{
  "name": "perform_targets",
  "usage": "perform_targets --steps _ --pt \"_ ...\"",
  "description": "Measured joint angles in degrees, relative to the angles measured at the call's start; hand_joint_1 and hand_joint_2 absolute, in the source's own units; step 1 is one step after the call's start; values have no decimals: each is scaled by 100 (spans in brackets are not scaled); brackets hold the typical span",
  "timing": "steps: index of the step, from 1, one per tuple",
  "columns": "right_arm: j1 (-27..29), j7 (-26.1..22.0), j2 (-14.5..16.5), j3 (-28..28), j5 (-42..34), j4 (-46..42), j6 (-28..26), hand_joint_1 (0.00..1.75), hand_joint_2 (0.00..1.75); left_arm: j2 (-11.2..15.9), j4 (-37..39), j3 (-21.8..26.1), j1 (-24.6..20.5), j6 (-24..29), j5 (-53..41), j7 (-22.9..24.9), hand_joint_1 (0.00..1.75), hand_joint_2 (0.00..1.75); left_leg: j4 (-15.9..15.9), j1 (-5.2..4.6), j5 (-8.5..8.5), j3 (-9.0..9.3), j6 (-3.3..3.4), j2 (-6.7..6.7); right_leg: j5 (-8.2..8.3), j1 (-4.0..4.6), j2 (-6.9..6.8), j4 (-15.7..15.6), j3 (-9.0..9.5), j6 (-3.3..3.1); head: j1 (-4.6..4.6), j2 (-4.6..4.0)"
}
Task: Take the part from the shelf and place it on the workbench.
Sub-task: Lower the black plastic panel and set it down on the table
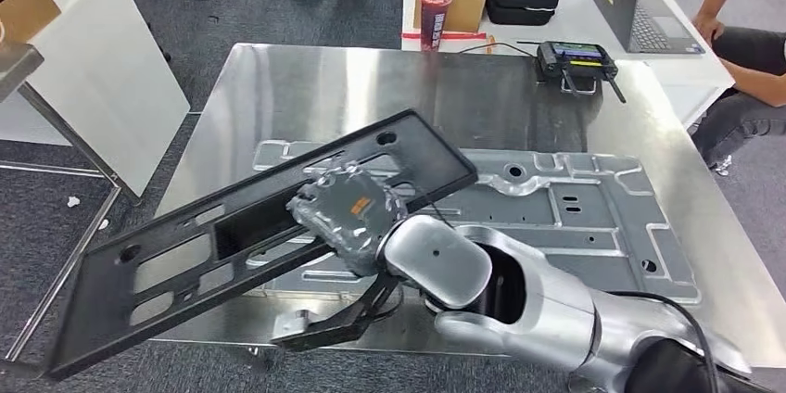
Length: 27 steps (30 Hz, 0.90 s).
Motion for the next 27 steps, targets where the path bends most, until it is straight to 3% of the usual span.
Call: perform_targets --steps 2,3,9,11,12,15,16,23,27 --pt "-5 -16 -239 -48 109 171 -46 175 175 14 0 66 33 2 -10 -2 0 175 1 -15 -19 9 9 -18 -12 2 8 -29 25 -180 5 0" --pt "10 -30 -375 -94 181 321 -105 175 175 26 0 109 60 7 -14 3 0 175 2 -23 -34 13 27 -26 -17 1 9 -43 34 -224 6 0" --pt "424 -116 -1097 -795 773 1690 -637 175 175 91 0 414 232 65 -27 143 0 175 3 -65 -74 21 88 -40 -13 -26 9 -83 56 -241 5 0" --pt "618 -21 -1278 -1095 931 2139 -697 175 175 102 0 505 278 99 -17 213 0 175 3 -74 -78 21 99 -36 -3 -38 12 -95 57 -181 5 0" --pt "720 1 -1360 -1242 1006 2363 -754 175 175 104 0 545 294 116 -12 242 0 175 4 -78 -79 21 101 -33 3 -48 15 -106 61 -101 5 0" --pt "1045 4 -1559 -1660 1243 2942 -960 175 175 107 0 649 313 153 15 307 0 175 8 -87 -79 22 110 -33 12 -84 23 -149 85 239 4 0" --pt "1159 7 -1615 -1820 1315 3083 -997 175 175 108 0 677 318 169 23 323 0 175 9 -88 -80 24 114 -36 10 -89 22 -155 93 296 3 0" --pt "1820 29 -1816 -2975 1610 3460 -979 175 175 110 0 806 372 240 28 376 0 175 -3 -83 -86 60 118 -26 -3 -83 34 -156 118 312 3 0" --pt "1961 23 -1821 -3279 1672 3481 -971 175 175 110 0 821 367 243 28 379 0 175 -17 -79 -88 84 115 -21 -13 -82 42 -156 131 302 4 0"
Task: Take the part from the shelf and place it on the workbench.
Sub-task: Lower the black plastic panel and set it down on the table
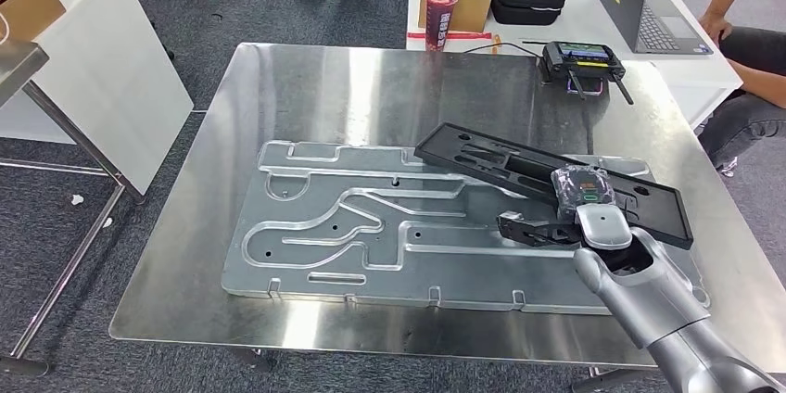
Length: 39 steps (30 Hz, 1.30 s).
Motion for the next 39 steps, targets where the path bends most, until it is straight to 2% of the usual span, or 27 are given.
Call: perform_targets --steps 10,14,17,21,36,39 --pt "175 -114 36 -343 224 -6 99 175 175 -1 0 26 -5 10 -16 31 0 175 -6 2 0 17 -1 -2 -6 1 0 1 18 -9 0 0" --pt "256 -144 89 -445 278 -93 191 0 0 -4 0 28 -15 20 -16 42 0 175 -6 2 0 17 -1 -2 -6 1 0 1 19 -10 0 0" --pt "356 -179 116 -483 289 -181 294 0 0 -7 0 30 -22 39 -29 48 0 175 -7 1 -1 16 -1 -1 -6 2 1 1 19 -10 0 0" --pt "412 -192 157 -492 321 -264 309 0 0 -7 0 31 -38 63 -52 54 0 0 -8 2 -1 17 -2 1 -6 4 5 1 19 -10 1 0" --pt "427 -222 514 -464 280 -1266 143 0 0 -44 0 37 -23 92 -50 47 0 0 -26 2 -1 19 -3 3 -12 8 11 3 9 -18 0 0" --pt "431 -217 555 -453 339 -1410 -45 0 0 -57 0 38 -18 93 -43 44 0 0 -28 2 -1 18 -5 3 -14 9 12 4 9 -22 0 0"
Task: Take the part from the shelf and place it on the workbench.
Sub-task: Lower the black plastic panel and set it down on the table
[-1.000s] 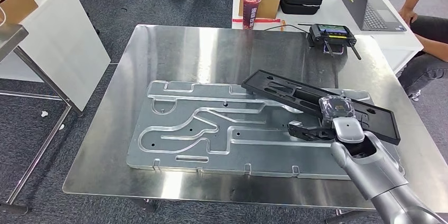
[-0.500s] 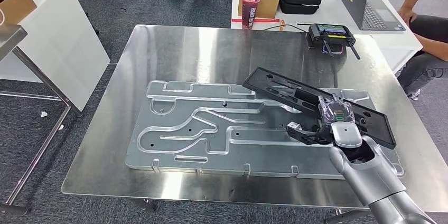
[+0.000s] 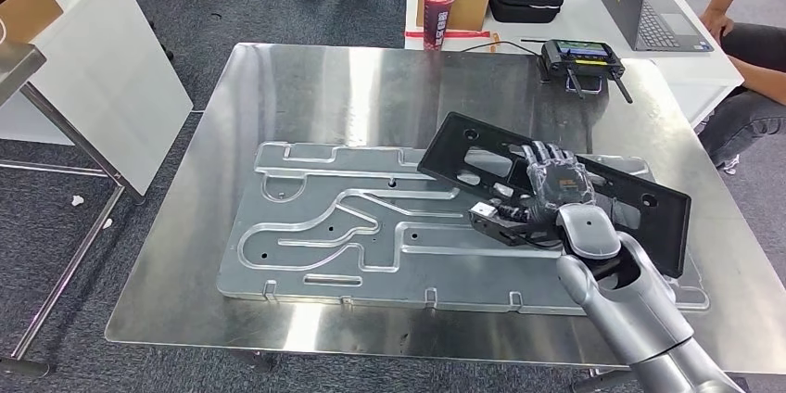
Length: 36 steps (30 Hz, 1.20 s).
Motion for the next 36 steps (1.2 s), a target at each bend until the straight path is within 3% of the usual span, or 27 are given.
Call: perform_targets --steps 12,18,22,24,26,27,28,29,30,32,34,36 --pt "-179 251 510 324 288 -1891 -155 0 0 -104 0 2 0 98 -5 -12 0 0 -6 0 -3 2 -3 7 -5 2 5 1 -5 -8 0 0" --pt "-280 157 845 914 -25 -2736 -153 0 0 -146 0 2 -54 134 -103 -51 0 0 15 -34 -36 -1 2 10 -14 -29 6 -6 -1 8 0 0" --pt "-364 162 1006 1380 -252 -3269 -92 0 0 -165 0 2 -61 137 -154 -83 0 0 -24 -29 -57 23 52 -4 -62 -49 27 14 17 55 0 0" --pt "-404 193 1037 1516 -303 -3441 -80 0 0 -176 0 2 -78 138 -161 -93 0 0 -85 4 -47 70 99 -16 -269 -59 180 353 -122 69 2 0" --pt "-420 214 1038 1608 -336 -3523 -81 0 0 -190 0 2 -111 138 -166 -100 0 0 -99 11 -55 88 132 -33 -615 -69 337 1110 -534 64 4 0" --pt "-421 218 1037 1650 -350 -3539 -81 0 0 -196 0 2 -124 138 -168 -101 0 0 -95 10 -65 92 135 -47 -723 -69 364 1478 -765 65 3 0" --pt "-419 220 1034 1683 -361 -3551 -81 0 0 -203 0 2 -131 138 -170 -102 0 0 -89 9 -76 101 130 -66 -718 -70 373 1695 -934 65 4 0" --pt "-419 222 1032 1710 -369 -3563 -81 0 0 -208 0 2 -134 138 -172 -102 0 0 -80 10 -92 117 118 -86 -578 -71 376 1699 -1005 60 4 0" --pt "-421 226 1029 1731 -373 -3578 -81 0 0 -213 0 2 -134 138 -174 -102 0 0 -66 11 -108 141 102 -104 -334 -73 377 1488 -970 48 4 0" --pt "-433 201 1027 1763 -404 -3615 -89 0 0 -224 0 2 -137 139 -180 -105 0 0 -23 9 -148 182 59 -135 147 -65 390 778 -725 7 4 0" --pt "-448 134 1027 1833 -484 -3700 -106 0 0 -233 0 2 -146 140 -189 -119 0 0 10 2 -157 180 2 -160 317 -31 410 387 -566 -38 3 0" --pt "-460 93 1034 1981 -566 -3879 -115 0 0 -241 0 2 -151 137 -196 -144 0 0 3 2 -128 165 -66 -177 330 -8 418 343 -562 -83 2 0"
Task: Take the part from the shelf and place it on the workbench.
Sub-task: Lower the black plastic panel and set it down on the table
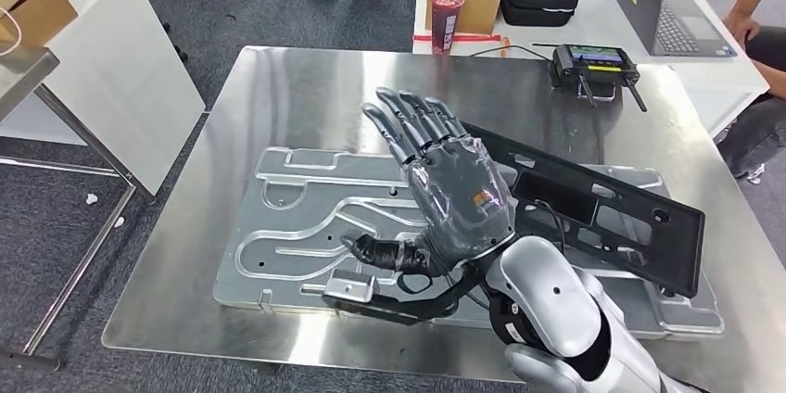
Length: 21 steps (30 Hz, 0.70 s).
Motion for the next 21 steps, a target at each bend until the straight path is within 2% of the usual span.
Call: perform_targets --steps 2,3,4,6,7,8,9,10,11,12,13,14,15,17,18,19,21 --pt "-25 0 8 198 -52 -231 -11 0 0 -5 0 0 -1 -16 -3 -29 0 0 54 13 -77 -35 -64 13 45 -21 -17 -60 -10 -83 -1 0" --pt "-50 -7 8 308 -73 -338 -35 0 0 -7 0 0 -5 -27 -3 -44 0 0 203 18 -213 -96 -92 27 74 -34 -26 -91 -20 -131 -1 0" --pt "-78 -32 5 427 -91 -430 -83 0 0 -8 0 -1 -12 -39 -4 -57 0 0 475 25 -416 -203 -114 42 98 -37 -36 -106 -36 -170 -2 0" --pt "-119 -133 -26 668 -111 -561 -242 0 87 -9 0 -1 -29 -57 -2 -73 0 0 1203 28 -819 -472 -154 54 128 -22 -50 -95 -97 -212 -2 0" --pt "-123 -203 -61 777 -113 -604 -345 0 131 -9 0 -1 -35 -64 1 -75 0 0 1466 31 -914 -552 -169 54 141 -15 -57 -79 -132 -219 -2 0" --pt "-116 -272 -109 865 -112 -636 -456 0 175 -9 0 0 -37 -71 13 -76 0 0 1538 36 -897 -539 -178 55 151 -11 -63 -57 -165 -220 -2 0" --pt "-90 -346 -181 938 -106 -661 -580 0 175 -9 0 4 -36 -81 34 -76 0 0 1383 43 -780 -410 -180 57 159 -9 -65 -31 -198 -214 -2 0" --pt "-36 -423 -269 987 -93 -677 -718 0 175 -7 0 15 -32 -91 65 -76 0 0 1036 50 -613 -182 -174 59 166 -9 -66 -4 -225 -205 -2 0" --pt "50 -501 -371 1018 -73 -686 -858 0 175 -5 0 33 -28 -102 101 -74 0 44 626 51 -504 69 -161 59 174 -4 -70 21 -248 -191 -2 0" --pt "163 -574 -489 1038 -47 -688 -994 0 131 -4 0 59 -17 -114 135 -73 0 87 298 41 -409 266 -141 57 186 2 -74 40 -266 -169 -1 0" --pt "287 -637 -609 1045 -24 -683 -1116 0 87 -2 0 87 0 -123 165 -72 0 131 92 28 -376 373 -119 55 203 9 -77 52 -279 -141 0 0" --pt "409 -680 -727 1049 -5 -675 -1217 0 44 1 0 116 18 -132 192 -67 0 175 20 11 -385 392 -95 51 225 13 -79 55 -291 -104 1 0" --pt "524 -705 -838 1051 9 -665 -1296 0 0 3 0 146 40 -139 216 -60 0 175 16 -2 -348 363 -63 49 255 14 -78 48 -298 -61 1 0" --pt "724 -722 -1033 1052 26 -648 -1404 0 0 6 0 210 71 -149 257 -39 0 175 -45 22 -284 322 22 65 211 6 -59 81 -335 24 2 0" --pt "810 -723 -1113 1051 32 -643 -1434 0 0 6 0 240 83 -152 275 -32 0 175 -73 37 -233 291 79 75 76 2 -46 189 -385 62 4 0" --pt "890 -723 -1185 1047 37 -640 -1463 0 0 6 0 264 91 -154 295 -26 0 175 -92 51 -180 254 124 86 -142 -6 -33 401 -467 93 7 0" --pt "1066 -720 -1290 1024 48 -634 -1509 0 0 5 0 308 106 -154 341 -19 0 175 -91 47 -90 138 169 93 -630 -21 -24 1060 -680 142 9 0"
